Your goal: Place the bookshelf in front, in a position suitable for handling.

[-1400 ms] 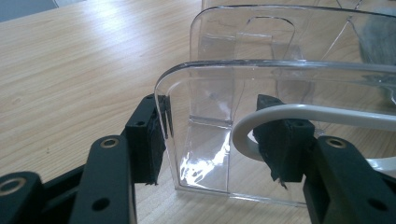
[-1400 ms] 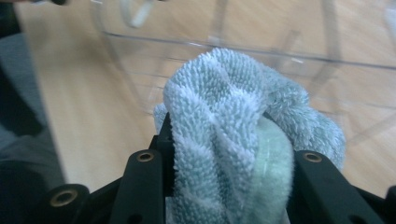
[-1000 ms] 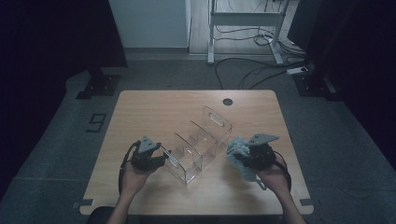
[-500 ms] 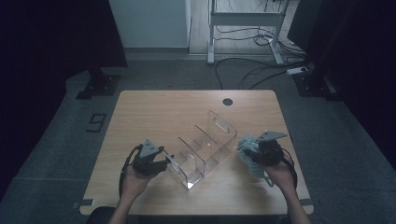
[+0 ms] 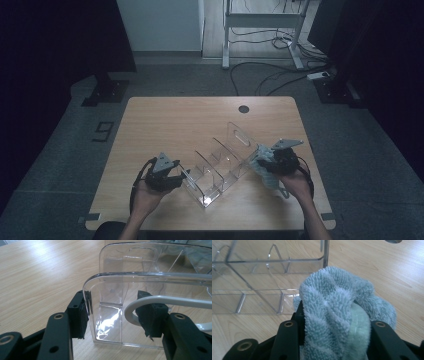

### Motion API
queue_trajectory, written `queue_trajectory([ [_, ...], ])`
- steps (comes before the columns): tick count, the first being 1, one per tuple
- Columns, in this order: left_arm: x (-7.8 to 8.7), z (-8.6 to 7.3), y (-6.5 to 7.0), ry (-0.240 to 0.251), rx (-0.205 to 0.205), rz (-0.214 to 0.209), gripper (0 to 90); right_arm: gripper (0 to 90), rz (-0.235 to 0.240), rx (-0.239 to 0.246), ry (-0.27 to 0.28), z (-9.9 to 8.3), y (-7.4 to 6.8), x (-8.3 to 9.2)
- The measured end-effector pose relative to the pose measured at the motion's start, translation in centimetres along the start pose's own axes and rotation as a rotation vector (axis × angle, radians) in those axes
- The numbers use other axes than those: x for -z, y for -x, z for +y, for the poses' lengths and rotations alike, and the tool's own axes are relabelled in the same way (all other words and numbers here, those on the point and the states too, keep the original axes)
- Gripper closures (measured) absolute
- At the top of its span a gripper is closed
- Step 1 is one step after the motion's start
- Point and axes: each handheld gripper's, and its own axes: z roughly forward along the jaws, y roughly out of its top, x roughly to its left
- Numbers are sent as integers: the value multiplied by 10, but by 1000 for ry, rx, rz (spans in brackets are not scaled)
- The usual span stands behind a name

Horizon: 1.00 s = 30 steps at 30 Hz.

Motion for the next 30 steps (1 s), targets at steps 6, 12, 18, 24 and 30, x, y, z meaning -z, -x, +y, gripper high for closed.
queue_trajectory([
  [6, 0, 0, 0, 0, 0, -12, 459, 593, 0, 2, -24, 0, -1, -12],
  [12, 0, 0, 0, 1, 0, -17, 459, 594, -10, 12, -70, -2, -3, -24],
  [18, 0, 0, 1, 2, 2, -18, 459, 594, -15, 13, -92, -4, -4, -31],
  [24, 0, 0, 1, 1, 4, -17, 458, 594, -20, 15, -125, -8, -5, -40],
  [30, 0, 0, 0, 4, 10, -14, 458, 592, -28, 14, -167, -13, -5, -49],
])
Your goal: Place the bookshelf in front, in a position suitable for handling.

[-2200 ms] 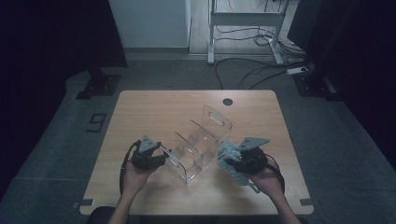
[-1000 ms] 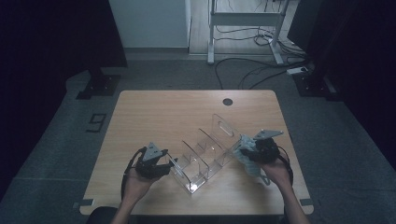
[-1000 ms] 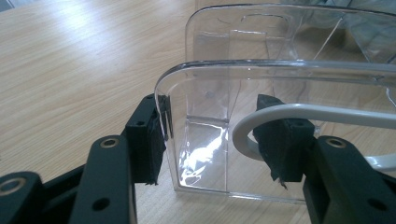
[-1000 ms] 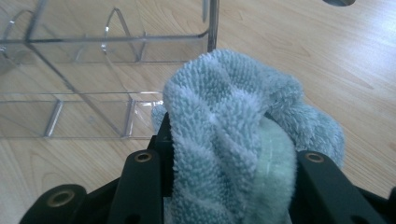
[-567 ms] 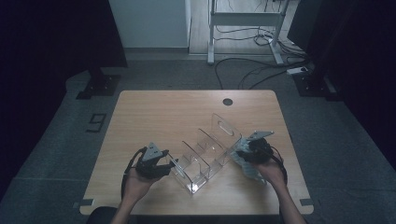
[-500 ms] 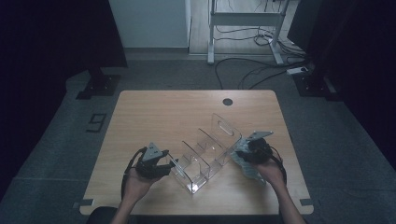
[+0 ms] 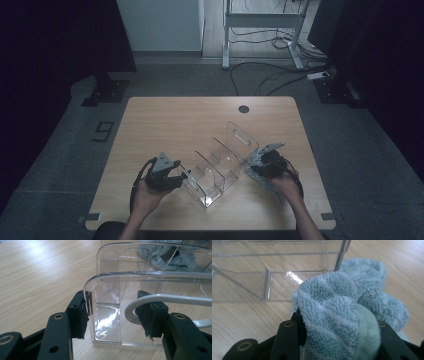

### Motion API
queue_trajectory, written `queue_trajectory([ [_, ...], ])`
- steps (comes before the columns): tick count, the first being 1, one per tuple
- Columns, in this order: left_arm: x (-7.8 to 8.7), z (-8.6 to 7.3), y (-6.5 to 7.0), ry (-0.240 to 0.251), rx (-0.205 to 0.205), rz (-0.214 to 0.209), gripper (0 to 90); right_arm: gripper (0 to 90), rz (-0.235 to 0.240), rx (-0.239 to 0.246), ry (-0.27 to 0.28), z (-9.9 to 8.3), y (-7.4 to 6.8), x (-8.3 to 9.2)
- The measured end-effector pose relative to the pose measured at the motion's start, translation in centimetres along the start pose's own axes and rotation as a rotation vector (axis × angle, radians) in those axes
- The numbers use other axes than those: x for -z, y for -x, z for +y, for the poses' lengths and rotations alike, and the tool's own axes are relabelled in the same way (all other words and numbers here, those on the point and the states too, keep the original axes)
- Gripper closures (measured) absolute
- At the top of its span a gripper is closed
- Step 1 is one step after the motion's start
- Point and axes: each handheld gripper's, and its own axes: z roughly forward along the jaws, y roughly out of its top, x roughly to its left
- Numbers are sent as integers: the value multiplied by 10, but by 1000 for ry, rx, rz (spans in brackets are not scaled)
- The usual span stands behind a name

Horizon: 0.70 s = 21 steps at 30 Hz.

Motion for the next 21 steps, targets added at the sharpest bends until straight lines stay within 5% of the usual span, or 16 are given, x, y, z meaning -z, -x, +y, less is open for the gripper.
queue_trajectory([
  [11, 0, 0, -1, 6, 14, 16, 457, 597, -13, -11, 1, -1, 0, 3],
  [21, -1, 0, -1, 8, 23, 29, 456, 600, -29, -39, 31, -16, 7, 37],
])
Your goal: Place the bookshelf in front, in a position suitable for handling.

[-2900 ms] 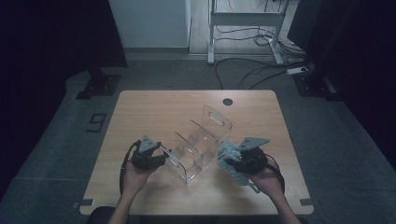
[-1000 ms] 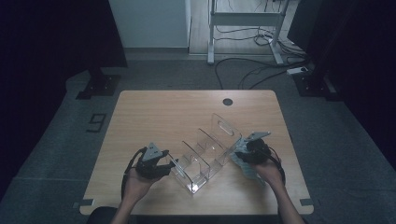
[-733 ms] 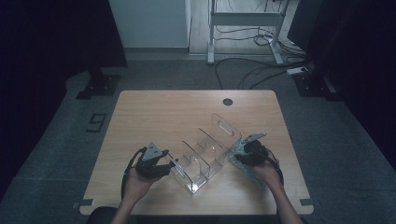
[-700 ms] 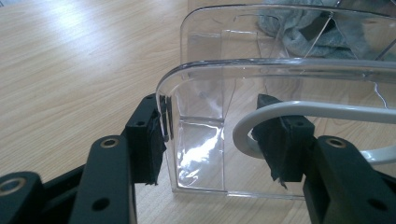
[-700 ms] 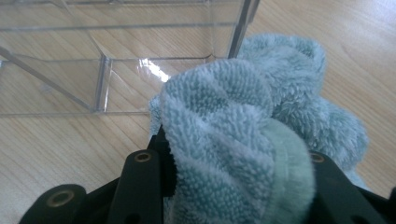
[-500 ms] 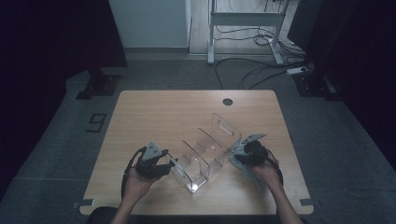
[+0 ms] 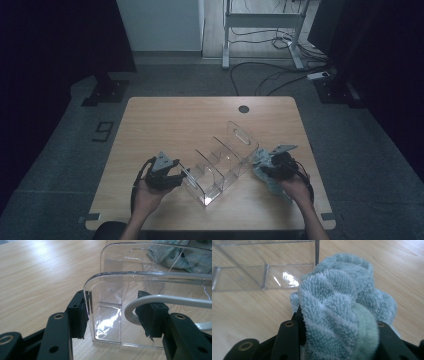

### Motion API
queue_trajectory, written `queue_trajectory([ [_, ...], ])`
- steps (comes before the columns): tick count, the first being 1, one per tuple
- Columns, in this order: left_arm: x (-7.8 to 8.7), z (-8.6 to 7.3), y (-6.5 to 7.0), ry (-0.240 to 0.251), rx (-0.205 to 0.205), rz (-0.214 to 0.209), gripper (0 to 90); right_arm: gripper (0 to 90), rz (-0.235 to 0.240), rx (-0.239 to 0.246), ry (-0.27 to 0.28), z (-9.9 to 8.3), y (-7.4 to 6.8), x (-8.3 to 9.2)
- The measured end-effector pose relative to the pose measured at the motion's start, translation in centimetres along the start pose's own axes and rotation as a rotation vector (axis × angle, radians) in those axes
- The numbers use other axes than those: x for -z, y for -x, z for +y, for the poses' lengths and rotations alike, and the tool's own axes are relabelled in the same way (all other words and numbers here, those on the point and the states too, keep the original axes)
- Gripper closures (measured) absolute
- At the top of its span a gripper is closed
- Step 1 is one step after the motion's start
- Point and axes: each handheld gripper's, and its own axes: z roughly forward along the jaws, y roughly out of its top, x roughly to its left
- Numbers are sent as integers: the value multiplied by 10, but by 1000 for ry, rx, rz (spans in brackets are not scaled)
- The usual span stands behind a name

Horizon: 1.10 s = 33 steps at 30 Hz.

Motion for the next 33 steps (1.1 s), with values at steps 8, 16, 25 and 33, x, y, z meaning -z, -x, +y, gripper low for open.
queue_trajectory([
  [8, 0, 0, 1, -1, 3, 5, 455, 601, 38, -28, 65, -3, -4, 34],
  [16, 0, 0, 1, -2, 3, 5, 455, 601, 99, 35, 72, 3, -30, 52],
  [25, 0, 0, 1, 0, -8, 2, 456, 601, 170, 98, 51, 14, -52, 33],
  [33, -1, 2, 4, -10, -14, -2, 456, 598, 183, 126, 57, 20, -56, 13],
])
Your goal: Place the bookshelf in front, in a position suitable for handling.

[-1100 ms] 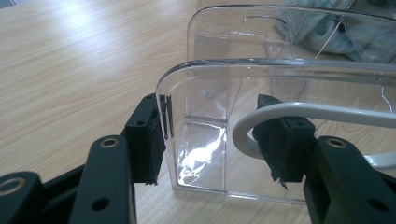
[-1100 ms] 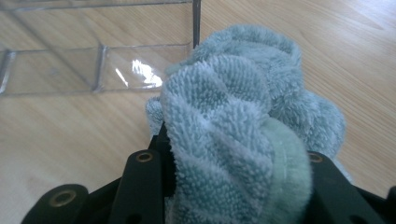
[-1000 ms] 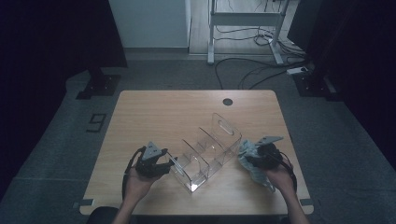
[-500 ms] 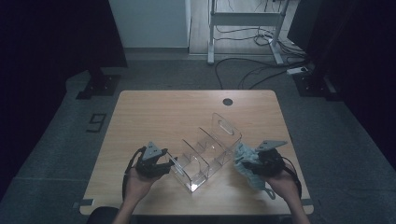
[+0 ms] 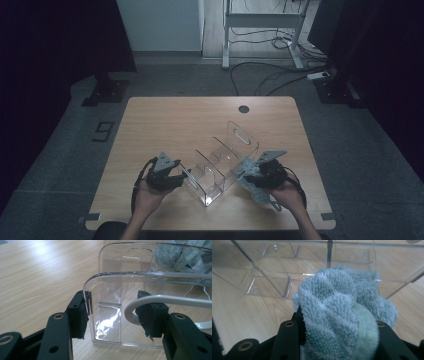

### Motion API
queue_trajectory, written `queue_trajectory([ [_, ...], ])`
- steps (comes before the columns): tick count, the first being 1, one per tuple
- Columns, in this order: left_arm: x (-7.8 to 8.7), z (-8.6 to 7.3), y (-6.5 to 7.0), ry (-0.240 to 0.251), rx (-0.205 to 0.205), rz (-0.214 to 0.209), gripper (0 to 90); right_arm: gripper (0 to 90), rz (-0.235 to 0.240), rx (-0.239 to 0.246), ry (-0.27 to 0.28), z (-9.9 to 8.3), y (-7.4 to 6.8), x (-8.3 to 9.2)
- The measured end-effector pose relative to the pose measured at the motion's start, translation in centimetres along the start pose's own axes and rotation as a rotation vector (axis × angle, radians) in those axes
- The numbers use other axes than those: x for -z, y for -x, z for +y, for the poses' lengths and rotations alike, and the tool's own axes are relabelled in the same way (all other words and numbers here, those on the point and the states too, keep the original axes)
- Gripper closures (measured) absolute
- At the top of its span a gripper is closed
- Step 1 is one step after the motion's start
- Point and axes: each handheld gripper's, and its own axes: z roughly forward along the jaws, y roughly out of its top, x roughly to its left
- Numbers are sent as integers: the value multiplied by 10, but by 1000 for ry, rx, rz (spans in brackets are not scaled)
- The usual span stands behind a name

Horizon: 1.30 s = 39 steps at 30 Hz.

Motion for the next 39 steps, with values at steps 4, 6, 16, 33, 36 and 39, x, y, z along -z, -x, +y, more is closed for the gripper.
queue_trajectory([
  [4, 0, 1, 2, -2, 1, 0, 456, 600, -3, 11, 19, 2, -1, -3],
  [6, -1, 1, 2, -1, 2, -1, 456, 601, -4, 18, 20, 3, -2, -4],
  [16, -1, 1, 4, 4, 8, -15, 456, 604, -30, 23, -5, 6, 0, -20],
  [33, -2, 1, 3, 9, 15, -7, 456, 605, -82, 43, -114, -1, -3, -53],
  [36, -2, 1, 3, 9, 17, -7, 455, 605, -84, 44, -119, -1, -3, -55],
  [39, -2, 1, 2, 11, 19, -4, 455, 606, -87, 44, -117, -1, -3, -55],
])
